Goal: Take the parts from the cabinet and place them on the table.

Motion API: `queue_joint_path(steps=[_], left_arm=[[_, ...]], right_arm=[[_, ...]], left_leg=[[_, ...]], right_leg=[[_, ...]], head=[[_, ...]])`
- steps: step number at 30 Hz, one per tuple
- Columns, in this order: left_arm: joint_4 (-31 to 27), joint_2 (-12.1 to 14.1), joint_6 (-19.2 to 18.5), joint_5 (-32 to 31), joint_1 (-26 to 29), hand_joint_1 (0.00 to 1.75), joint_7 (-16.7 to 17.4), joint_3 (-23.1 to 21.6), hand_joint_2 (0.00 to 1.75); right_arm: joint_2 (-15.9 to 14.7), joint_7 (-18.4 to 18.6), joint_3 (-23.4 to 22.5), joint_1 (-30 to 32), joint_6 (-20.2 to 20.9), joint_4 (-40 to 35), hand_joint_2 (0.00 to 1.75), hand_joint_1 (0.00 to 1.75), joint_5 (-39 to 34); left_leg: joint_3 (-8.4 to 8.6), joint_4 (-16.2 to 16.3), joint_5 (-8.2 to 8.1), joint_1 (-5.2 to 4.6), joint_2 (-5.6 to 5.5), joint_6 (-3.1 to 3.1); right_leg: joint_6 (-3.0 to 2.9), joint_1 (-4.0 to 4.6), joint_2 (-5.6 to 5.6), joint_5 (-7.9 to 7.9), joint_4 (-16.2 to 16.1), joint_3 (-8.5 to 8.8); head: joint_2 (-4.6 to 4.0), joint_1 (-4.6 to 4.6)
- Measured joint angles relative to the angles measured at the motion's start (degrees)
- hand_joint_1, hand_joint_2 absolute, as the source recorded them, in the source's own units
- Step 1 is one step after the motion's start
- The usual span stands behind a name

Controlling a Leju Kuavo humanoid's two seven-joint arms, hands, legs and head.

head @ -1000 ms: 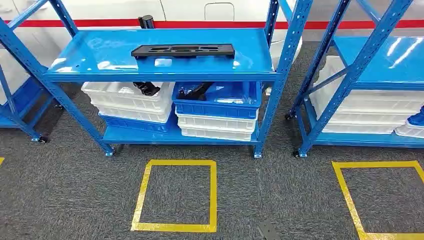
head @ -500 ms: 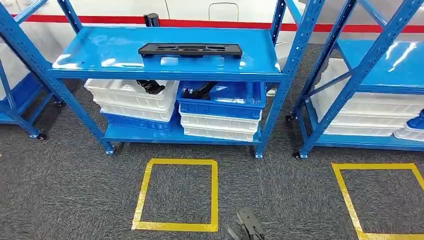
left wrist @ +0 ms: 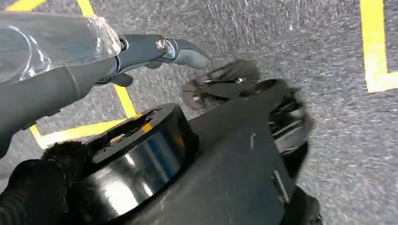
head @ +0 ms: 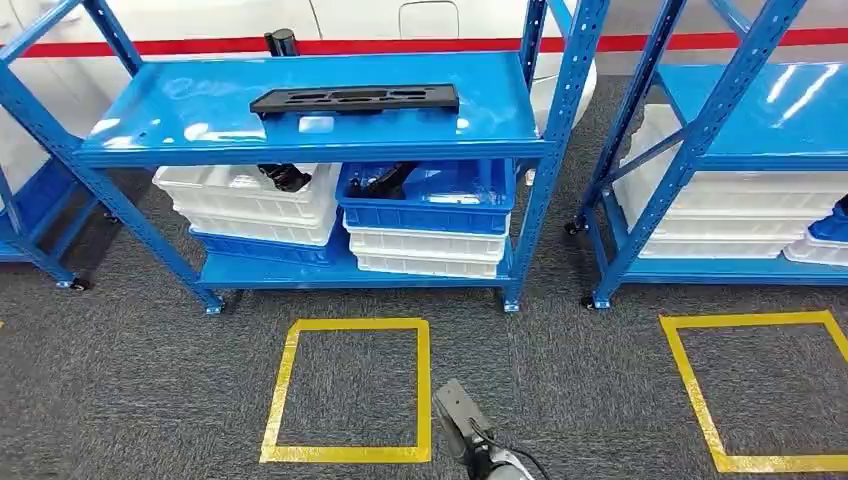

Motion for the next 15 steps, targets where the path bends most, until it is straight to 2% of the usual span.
queue_joint_path(steps=[1,2,5,6,7,8,10,11,12,13,14,15], left_arm=[[0.11,-0.07,0.22,0.89,-0.03,0.0,0.0,-1.22,0.0],[0.24,-0.13,0.5,1.71,-0.2,0.0,0.0,-2.03,0.0],[0.39,-0.44,1.03,4.07,-0.6,0.0,-0.26,-4.96,0.0],[0.44,-0.63,1.18,4.81,-0.76,0.0,-0.28,-5.9,0.0],[0.48,-0.7,1.38,5.62,-0.88,0.0,-0.33,-6.9,0.0],[0.48,-0.74,1.64,6.22,-0.98,0.0,-0.44,-7.64,0.0],[0.59,-0.9,1.92,7.76,-1.2,0.0,-0.61,-9.29,0.0],[0.68,-0.88,2.1,8.45,-1.32,0.0,-0.88,-9.98,0.0],[0.85,-0.87,2.36,9.06,-1.47,0.0,-1.29,-10.77,0.0],[0.94,-0.87,2.49,9.42,-1.61,0.0,-1.55,-11.32,0.0],[0.94,-0.77,2.88,10.0,-1.72,0.0,-1.88,-12.36,0.0],[0.94,-0.59,2.99,10.42,-1.89,0.0,-2.06,-13.2,0.0]], right_arm=[[0.06,-0.33,1.34,-1.03,-0.3,0.11,0.0,0.0,-0.04],[0.13,-0.59,2.59,-1.95,-0.57,0.26,0.0,0.0,-0.11],[0.11,-1.38,6.4,-4.56,-1.68,0.72,0.0,0.0,-0.02],[0.11,-1.6,7.58,-5.58,-2.1,0.79,0.0,0.0,0.13],[0.09,-1.75,8.31,-6.76,-2.36,0.83,0.0,0.0,0.38],[0.09,-2.1,9.94,-7.91,-2.99,0.85,0.0,0.0,0.76],[-0.15,-2.34,12.11,-10.08,-3.91,1.01,0.0,0.0,1.84],[-0.35,-2.38,13.21,-11.08,-4.35,1.01,0.0,0.0,2.54],[-0.61,-2.4,14.26,-12.07,-4.81,1.0,0.0,0.0,3.38],[-0.83,-2.4,15.04,-13.27,-5.14,1.01,0.0,0.0,4.14],[-1.16,-2.38,16.28,-14.53,-5.74,1.0,0.0,0.0,5.4],[-1.47,-2.38,17.09,-15.84,-6.14,0.96,0.0,0.0,6.48]], left_leg=[[1.93,-4.33,1.4,-0.12,0.0,0.52],[2.06,-5.22,1.3,-0.39,-0.02,0.6],[1.52,-4.99,1.43,-0.56,-0.14,1.12],[1.76,-5.56,1.86,0.08,-0.03,1.62],[1.81,-5.61,1.98,0.07,0.03,1.83],[1.73,-5.58,1.98,0.11,0.15,2.34],[1.6,-5.55,1.99,0.1,0.2,2.41],[1.58,-5.52,1.99,0.1,0.2,2.41],[1.62,-5.51,1.99,0.13,0.18,2.4],[1.67,-5.46,1.98,0.17,0.16,2.38],[1.76,-5.39,1.95,0.25,0.14,2.32],[1.86,-5.24,1.84,0.32,0.14,2.09]], right_leg=[[0.09,0.08,0.19,0.0,0.01,-0.08],[0.39,0.56,0.29,-0.18,0.2,-0.24],[1.23,0.38,0.35,0.08,-0.16,-0.42],[1.61,0.54,0.31,-0.17,0.12,-0.52],[1.93,0.41,0.21,-1.09,1.55,-1.12],[2.06,0.36,0.2,-3.34,4.99,-2.64],[2.36,0.32,0.18,-8.07,15.08,-7.41],[2.47,0.27,0.18,-8.93,18.66,-9.12],[2.55,0.2,0.17,-8.44,19.43,-9.6],[2.6,0.1,0.17,-6.7,17.33,-8.68],[2.6,-0.03,0.16,-4.13,12.94,-6.6],[2.64,-0.16,0.13,-1.31,7.22,-3.87]], head=[[0.0,0.0],[0.0,0.0],[0.0,0.07],[0.0,0.09],[0.0,0.07],[0.0,0.15],[0.0,0.13],[0.0,0.13],[0.0,0.13],[0.0,0.13],[0.0,0.13],[0.0,0.13]])
